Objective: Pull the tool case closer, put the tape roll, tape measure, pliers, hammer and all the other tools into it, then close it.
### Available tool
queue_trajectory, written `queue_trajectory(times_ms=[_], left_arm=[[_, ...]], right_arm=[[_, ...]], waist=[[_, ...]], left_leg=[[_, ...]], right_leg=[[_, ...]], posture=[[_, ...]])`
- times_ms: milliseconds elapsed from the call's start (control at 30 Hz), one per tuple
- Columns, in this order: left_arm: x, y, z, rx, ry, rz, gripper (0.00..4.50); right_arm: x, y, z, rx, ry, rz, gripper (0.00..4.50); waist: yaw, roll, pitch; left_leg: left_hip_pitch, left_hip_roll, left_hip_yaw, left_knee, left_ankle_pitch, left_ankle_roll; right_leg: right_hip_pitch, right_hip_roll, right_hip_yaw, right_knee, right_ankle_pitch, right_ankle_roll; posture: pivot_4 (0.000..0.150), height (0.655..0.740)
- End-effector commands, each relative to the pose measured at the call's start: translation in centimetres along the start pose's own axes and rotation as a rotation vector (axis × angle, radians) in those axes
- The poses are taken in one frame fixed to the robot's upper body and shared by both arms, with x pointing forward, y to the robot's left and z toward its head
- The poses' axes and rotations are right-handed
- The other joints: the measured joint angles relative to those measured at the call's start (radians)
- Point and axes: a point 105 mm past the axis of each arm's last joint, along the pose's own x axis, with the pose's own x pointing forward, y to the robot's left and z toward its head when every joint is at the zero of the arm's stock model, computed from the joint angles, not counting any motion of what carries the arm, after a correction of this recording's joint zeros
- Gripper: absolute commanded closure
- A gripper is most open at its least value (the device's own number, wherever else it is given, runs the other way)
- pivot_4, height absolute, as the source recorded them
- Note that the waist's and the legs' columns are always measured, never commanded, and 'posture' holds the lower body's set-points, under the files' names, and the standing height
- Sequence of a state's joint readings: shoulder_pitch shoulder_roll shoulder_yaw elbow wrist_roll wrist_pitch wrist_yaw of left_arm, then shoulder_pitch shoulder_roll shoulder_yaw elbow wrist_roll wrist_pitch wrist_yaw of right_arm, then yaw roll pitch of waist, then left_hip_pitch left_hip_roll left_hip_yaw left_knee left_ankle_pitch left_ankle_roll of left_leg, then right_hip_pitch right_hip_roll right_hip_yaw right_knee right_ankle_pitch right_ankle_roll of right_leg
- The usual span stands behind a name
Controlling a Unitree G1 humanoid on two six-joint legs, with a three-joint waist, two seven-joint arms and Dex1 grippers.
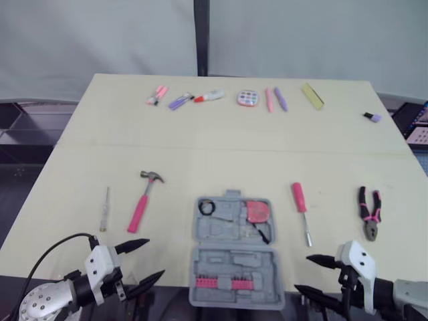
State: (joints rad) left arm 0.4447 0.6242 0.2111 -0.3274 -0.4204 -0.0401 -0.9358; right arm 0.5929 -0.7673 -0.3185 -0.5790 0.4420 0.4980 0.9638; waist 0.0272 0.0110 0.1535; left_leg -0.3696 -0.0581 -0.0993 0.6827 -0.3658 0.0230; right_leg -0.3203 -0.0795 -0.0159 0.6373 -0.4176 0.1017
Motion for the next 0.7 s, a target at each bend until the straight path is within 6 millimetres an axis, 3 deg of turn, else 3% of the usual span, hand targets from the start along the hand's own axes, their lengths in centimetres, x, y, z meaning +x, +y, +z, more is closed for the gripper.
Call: queue_trajectory(times_ms=[33, 200, 367, 500, 700], left_arm=[[1.6, -0.5, 3.5, 0.095, -0.088, -0.118, 0.00], [3.9, -0.9, 5.3, 0.120, -0.148, -0.226, 0.00], [4.9, -1.4, 5.5, 0.106, -0.138, -0.309, 0.00], [6.4, -0.5, 6.1, 0.093, -0.163, -0.306, 0.00], [7.2, -0.6, 6.3, 0.092, -0.167, -0.318, 0.00]], right_arm=[[-0.4, -0.8, 0.4, 0.007, -0.039, -0.073, 0.06], [-1.3, -2.1, 0.1, 0.095, -0.092, -0.237, 0.06], [-2.3, -2.9, -0.6, 0.148, -0.098, -0.394, 0.06], [-4.4, -6.0, -1.2, 0.243, -0.177, -0.697, 0.06], [-6.4, -9.1, -1.6, 0.277, -0.194, -0.912, 0.06]], waist=[[0.000, 0.000, 0.000], [-0.007, 0.001, 0.000], [-0.009, 0.003, 0.000], [-0.006, 0.004, -0.001], [-0.013, 0.006, -0.001]], left_leg=[[0.000, 0.000, -0.001, 0.000, 0.000, 0.000], [0.001, 0.000, 0.000, -0.001, 0.000, 0.000], [0.002, 0.000, 0.001, -0.001, 0.000, 0.000], [0.001, 0.000, 0.001, 0.000, 0.000, 0.000], [0.002, -0.001, 0.001, -0.002, 0.000, 0.000]], right_leg=[[0.000, 0.000, 0.000, 0.000, 0.000, 0.000], [-0.001, 0.000, 0.000, 0.006, 0.000, 0.000], [-0.001, 0.001, 0.000, 0.007, 0.000, 0.000], [-0.001, 0.001, 0.001, 0.008, 0.000, 0.000], [-0.003, 0.001, 0.002, 0.010, 0.000, 0.000]], posture=[[0.150, 0.7134], [0.150, 0.7134], [0.150, 0.7134], [0.150, 0.7134], [0.150, 0.7134]])
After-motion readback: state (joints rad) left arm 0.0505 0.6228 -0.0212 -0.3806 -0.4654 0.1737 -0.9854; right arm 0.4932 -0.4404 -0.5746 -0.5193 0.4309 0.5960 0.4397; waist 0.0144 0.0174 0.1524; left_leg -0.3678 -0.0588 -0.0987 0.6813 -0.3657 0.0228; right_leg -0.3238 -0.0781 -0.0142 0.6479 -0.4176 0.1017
